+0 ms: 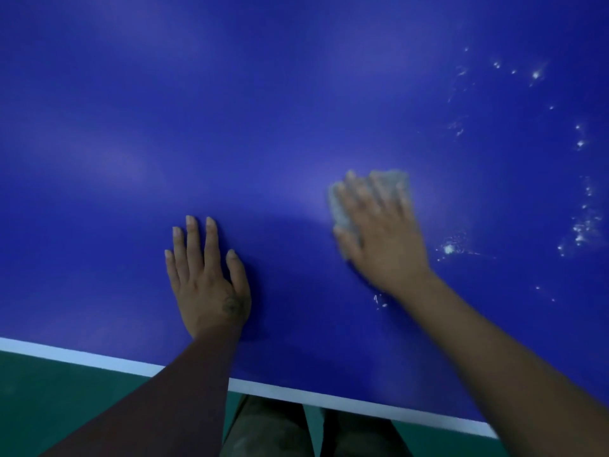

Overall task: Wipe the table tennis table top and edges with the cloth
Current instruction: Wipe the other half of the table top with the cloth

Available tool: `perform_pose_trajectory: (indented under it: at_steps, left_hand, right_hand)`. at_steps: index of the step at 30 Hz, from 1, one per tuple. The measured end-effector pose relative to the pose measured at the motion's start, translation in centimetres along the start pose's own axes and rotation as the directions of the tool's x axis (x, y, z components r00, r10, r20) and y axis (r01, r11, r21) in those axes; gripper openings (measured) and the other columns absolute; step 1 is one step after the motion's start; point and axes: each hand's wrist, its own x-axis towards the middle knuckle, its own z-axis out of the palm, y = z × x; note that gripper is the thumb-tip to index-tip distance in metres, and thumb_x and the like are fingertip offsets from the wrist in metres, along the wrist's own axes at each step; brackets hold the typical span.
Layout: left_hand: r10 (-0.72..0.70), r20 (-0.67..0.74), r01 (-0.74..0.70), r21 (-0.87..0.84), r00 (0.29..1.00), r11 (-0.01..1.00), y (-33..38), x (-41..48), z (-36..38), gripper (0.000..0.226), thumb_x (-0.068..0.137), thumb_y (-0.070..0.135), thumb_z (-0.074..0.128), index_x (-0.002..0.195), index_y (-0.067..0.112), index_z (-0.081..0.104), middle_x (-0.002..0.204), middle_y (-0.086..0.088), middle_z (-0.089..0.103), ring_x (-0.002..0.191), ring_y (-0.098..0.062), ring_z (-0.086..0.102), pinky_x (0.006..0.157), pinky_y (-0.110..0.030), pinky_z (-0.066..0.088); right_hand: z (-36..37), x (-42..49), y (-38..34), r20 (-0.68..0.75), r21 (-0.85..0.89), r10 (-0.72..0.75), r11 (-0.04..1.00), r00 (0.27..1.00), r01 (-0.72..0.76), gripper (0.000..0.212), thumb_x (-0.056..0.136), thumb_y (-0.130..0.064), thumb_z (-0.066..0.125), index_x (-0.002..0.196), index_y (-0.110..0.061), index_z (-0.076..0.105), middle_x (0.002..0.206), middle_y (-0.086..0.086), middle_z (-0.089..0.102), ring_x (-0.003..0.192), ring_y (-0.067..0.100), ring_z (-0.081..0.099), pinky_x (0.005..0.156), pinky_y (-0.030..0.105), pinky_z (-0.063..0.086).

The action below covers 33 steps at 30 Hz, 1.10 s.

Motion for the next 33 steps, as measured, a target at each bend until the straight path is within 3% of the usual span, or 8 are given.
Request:
perform_pose_trajectory:
  at_steps: [4, 7, 14, 18, 22, 26, 29, 33]
  left_hand:
    - [-0.009, 0.012, 0.009, 0.000, 1.000, 1.000, 0.1, 0.0, 0.0, 0.061, 0.111, 0.038, 0.037, 0.170, 0.022, 0.032, 0.180, -0.001, 0.019, 0.168, -0.023, 0.009, 0.136, -0.049, 0.008]
    - [-0.007, 0.005, 0.007, -0.002, 1.000, 1.000, 0.0, 0.0, 0.1, 0.061, 0.111, 0.037, 0.038, 0.170, 0.022, 0.033, 0.180, -0.002, 0.020, 0.168, -0.024, 0.010, 0.136, -0.049, 0.009]
    - [0.013, 0.010, -0.013, 0.009, 1.000, 1.000, 0.0, 0.0, 0.1, 0.061, 0.112, 0.036, 0.037, 0.170, 0.020, 0.032, 0.179, -0.004, 0.021, 0.167, -0.026, 0.013, 0.136, -0.051, 0.009]
    - [0.001, 0.046, -0.001, 0.003, 0.999, 1.000, 0.0, 0.0, -0.1, 0.062, 0.112, 0.040, 0.033, 0.171, 0.020, 0.029, 0.180, -0.004, 0.017, 0.168, -0.024, 0.008, 0.136, -0.051, 0.007]
    - [0.005, 0.030, -0.005, -0.006, 1.000, 1.000, -0.1, -0.1, -0.2, 0.062, 0.112, 0.038, 0.035, 0.170, 0.017, 0.031, 0.180, -0.007, 0.019, 0.168, -0.027, 0.010, 0.136, -0.050, 0.005]
    - [0.018, 0.035, -0.017, -0.014, 0.999, 1.000, -0.1, -0.2, -0.5, 0.062, 0.112, 0.038, 0.035, 0.170, 0.017, 0.030, 0.180, -0.007, 0.018, 0.168, -0.028, 0.010, 0.136, -0.050, 0.004]
    - [0.016, 0.035, -0.016, -0.003, 0.999, 1.000, -0.2, -0.3, -0.4, 0.063, 0.112, 0.039, 0.033, 0.171, 0.018, 0.029, 0.180, -0.006, 0.017, 0.168, -0.028, 0.009, 0.136, -0.050, 0.003]
    - [0.020, 0.030, -0.020, 0.004, 0.999, 1.000, -0.1, -0.3, -0.3, 0.063, 0.112, 0.040, 0.031, 0.171, 0.019, 0.028, 0.180, -0.006, 0.018, 0.168, -0.027, 0.009, 0.136, -0.050, 0.004]
  right_hand:
    - [-1.4, 4.5, 5.2, 0.023, -0.033, 0.327, 0.945, 0.945, -0.326, 0.068, 0.112, -0.055, 0.026, 0.171, -0.023, 0.017, 0.179, 0.000, 0.014, 0.166, 0.030, 0.009, 0.132, 0.061, 0.002]
    - [-1.2, 6.3, 2.4, 0.034, 0.000, 0.458, 0.889, 0.888, -0.459, 0.069, 0.111, -0.055, 0.021, 0.172, -0.024, 0.010, 0.180, 0.000, 0.006, 0.166, 0.031, 0.001, 0.131, 0.063, -0.001]
    - [1.8, -3.1, -11.1, 0.028, 0.059, 0.108, 0.992, 0.994, -0.110, 0.067, 0.113, -0.052, 0.029, 0.172, -0.024, 0.013, 0.180, 0.001, 0.009, 0.166, 0.030, 0.007, 0.130, 0.063, 0.013]
    - [2.0, -8.9, -8.7, 0.040, 0.053, 0.019, 0.998, 0.999, -0.022, 0.067, 0.112, -0.054, 0.037, 0.171, -0.023, 0.021, 0.179, -0.003, 0.016, 0.165, 0.026, 0.015, 0.129, 0.061, 0.022]
    - [0.3, -8.4, -1.1, 0.009, -0.027, 0.119, 0.993, 0.993, -0.118, 0.064, 0.112, -0.049, 0.044, 0.168, -0.022, 0.032, 0.175, 0.001, 0.028, 0.163, 0.031, 0.023, 0.130, 0.062, 0.017]
    - [-0.9, -2.1, 3.0, 0.028, -0.068, 0.329, 0.943, 0.944, -0.327, 0.067, 0.113, -0.054, 0.027, 0.171, -0.020, 0.019, 0.179, 0.000, 0.015, 0.166, 0.028, 0.010, 0.132, 0.060, 0.006]
    - [-1.0, 1.4, 1.2, 0.045, -0.045, 0.436, 0.900, 0.899, -0.434, 0.070, 0.112, -0.056, 0.018, 0.172, -0.023, 0.009, 0.180, 0.000, 0.004, 0.166, 0.030, -0.001, 0.130, 0.064, -0.001]
    - [0.8, -2.5, -6.8, -0.020, -0.073, 0.312, 0.947, 0.950, -0.312, 0.065, 0.113, -0.052, 0.024, 0.171, -0.023, 0.020, 0.179, 0.003, 0.014, 0.166, 0.033, 0.008, 0.128, 0.067, 0.008]
